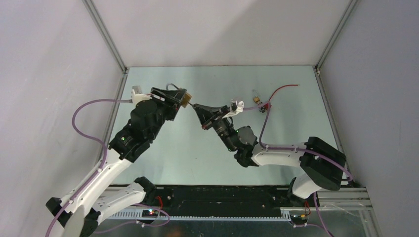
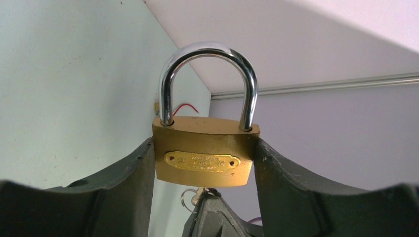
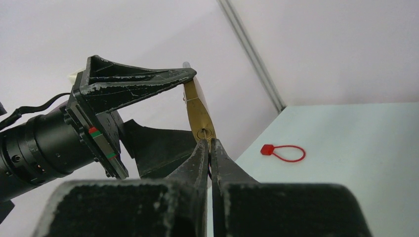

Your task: Unlock with the key

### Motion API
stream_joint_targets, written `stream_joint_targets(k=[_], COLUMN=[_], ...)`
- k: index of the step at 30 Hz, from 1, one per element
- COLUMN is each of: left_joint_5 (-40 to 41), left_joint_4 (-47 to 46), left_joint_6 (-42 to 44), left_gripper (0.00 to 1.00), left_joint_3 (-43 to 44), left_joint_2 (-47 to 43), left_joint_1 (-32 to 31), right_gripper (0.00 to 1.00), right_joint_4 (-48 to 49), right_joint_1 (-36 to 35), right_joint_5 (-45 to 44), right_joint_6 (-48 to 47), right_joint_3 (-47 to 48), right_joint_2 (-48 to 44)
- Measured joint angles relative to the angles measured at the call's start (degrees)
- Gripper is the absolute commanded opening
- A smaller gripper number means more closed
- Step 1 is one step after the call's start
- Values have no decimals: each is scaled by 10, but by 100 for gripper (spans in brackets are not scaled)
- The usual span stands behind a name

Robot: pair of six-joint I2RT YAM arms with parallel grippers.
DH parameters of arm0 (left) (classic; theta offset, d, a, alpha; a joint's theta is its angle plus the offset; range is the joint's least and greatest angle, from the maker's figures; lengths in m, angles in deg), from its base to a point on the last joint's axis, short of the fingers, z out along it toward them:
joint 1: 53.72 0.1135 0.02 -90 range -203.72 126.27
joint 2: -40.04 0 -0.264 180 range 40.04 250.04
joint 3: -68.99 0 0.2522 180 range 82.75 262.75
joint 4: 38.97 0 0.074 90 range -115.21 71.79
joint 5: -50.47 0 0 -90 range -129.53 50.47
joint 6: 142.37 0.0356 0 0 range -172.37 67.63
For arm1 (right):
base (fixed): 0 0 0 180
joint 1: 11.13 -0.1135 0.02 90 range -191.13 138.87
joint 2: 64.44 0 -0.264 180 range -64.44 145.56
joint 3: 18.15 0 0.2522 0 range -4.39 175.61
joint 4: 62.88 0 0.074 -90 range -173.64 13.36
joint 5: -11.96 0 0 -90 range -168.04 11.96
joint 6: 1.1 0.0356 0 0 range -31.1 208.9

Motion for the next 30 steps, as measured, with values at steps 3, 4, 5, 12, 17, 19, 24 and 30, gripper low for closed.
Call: stream_joint_targets(k=[3, 4, 5, 12, 17, 19, 24, 30], left_joint_5=[12, 16, 22, 27, -17, -45, -88, -114], left_joint_4=[-6, -7, -7, 10, 23, 25, 41, 42], left_joint_6=[8, 11, 15, 35, 20, 5, -15, -23], left_gripper=[0, 0, 0, 0, 0, 0, 0, 0], left_joint_3=[0, 1, 1, 1, -27, -41, -60, -62], left_joint_2=[0, 0, 0, -8, -23, -24, -17, -9], left_joint_1=[0, 0, 0, -1, 0, 14, 32, 40], right_gripper=[0, 0, 0, 9, 24, 28, 47, 56], right_joint_4=[-42, -56, -69, -131, -221, -261, -349, -429], right_joint_1=[16, 19, 23, 31, 30, 30, 35, 44], right_joint_5=[36, 44, 54, 94, 109, 112, 118, 132], right_joint_6=[23, 27, 33, 56, 64, 66, 76, 85], right_joint_3=[11, 16, 22, 31, 38, 38, 38, 38], right_joint_2=[-9, -10, -10, -21, -47, -55, -74, -116])
